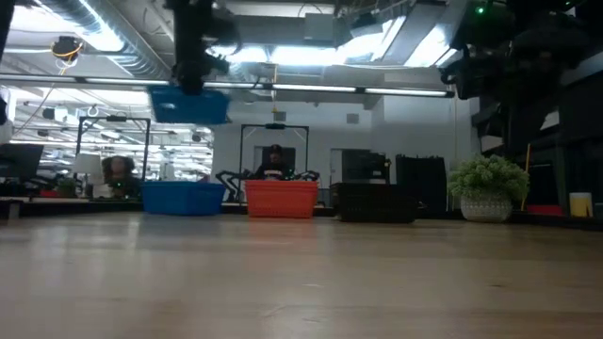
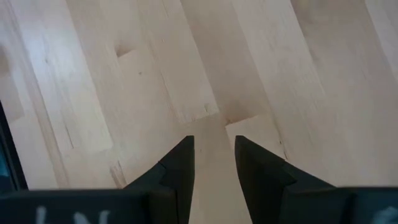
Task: Stack baskets by color
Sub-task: Stack the bottom blue bin on the blue bin
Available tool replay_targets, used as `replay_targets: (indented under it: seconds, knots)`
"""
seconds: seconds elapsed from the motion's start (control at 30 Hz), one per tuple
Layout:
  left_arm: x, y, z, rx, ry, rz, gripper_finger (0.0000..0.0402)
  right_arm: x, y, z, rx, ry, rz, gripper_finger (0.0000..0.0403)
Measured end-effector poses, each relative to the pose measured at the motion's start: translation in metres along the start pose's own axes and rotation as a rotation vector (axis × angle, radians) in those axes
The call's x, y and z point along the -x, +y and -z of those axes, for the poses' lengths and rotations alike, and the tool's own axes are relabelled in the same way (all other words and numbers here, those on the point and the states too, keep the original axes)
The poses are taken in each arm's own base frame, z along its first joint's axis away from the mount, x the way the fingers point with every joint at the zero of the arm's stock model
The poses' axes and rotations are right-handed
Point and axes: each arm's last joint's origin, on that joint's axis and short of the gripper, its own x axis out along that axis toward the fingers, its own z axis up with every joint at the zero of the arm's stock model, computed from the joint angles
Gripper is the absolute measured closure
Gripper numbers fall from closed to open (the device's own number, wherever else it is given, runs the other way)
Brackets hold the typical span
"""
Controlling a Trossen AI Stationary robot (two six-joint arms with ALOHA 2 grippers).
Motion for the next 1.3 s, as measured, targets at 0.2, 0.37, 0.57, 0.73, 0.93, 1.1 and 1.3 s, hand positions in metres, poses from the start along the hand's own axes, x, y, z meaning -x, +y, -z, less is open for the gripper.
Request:
replay_targets:
  seconds: [0.2,0.37,0.57,0.73,0.93,1.1,1.3]
  knots:
    - [-0.04,0.018,-0.004,-0.117,0.083,0.019,0.0401,0.0,0.001,-0.002,0.005,-0.023,-0.007,0.0288]
    - [-0.078,0.015,-0.015,-0.339,0.214,-0.003,0.0401,0.0,0.001,-0.002,-0.021,-0.022,-0.008,0.0288]
    - [-0.127,0.012,-0.023,-0.446,0.357,0.024,0.0401,0.0,0.001,-0.002,-0.068,-0.022,-0.008,0.0288]
    - [-0.158,0.007,-0.029,-0.498,0.395,0.034,0.0402,0.0,0.001,-0.002,-0.069,-0.021,-0.008,0.0288]
    - [-0.163,0.001,-0.031,-0.422,0.335,0.138,0.0401,0.0,0.001,-0.002,-0.068,-0.021,-0.008,0.0288]
    - [-0.165,0.0,-0.033,-0.316,0.285,0.203,0.0401,0.0,0.0,-0.002,-0.069,-0.029,0.014,0.0288]
    - [-0.164,-0.004,-0.036,-0.333,0.283,0.173,0.0401,0.0,0.0,-0.002,-0.074,-0.029,0.014,0.0288]
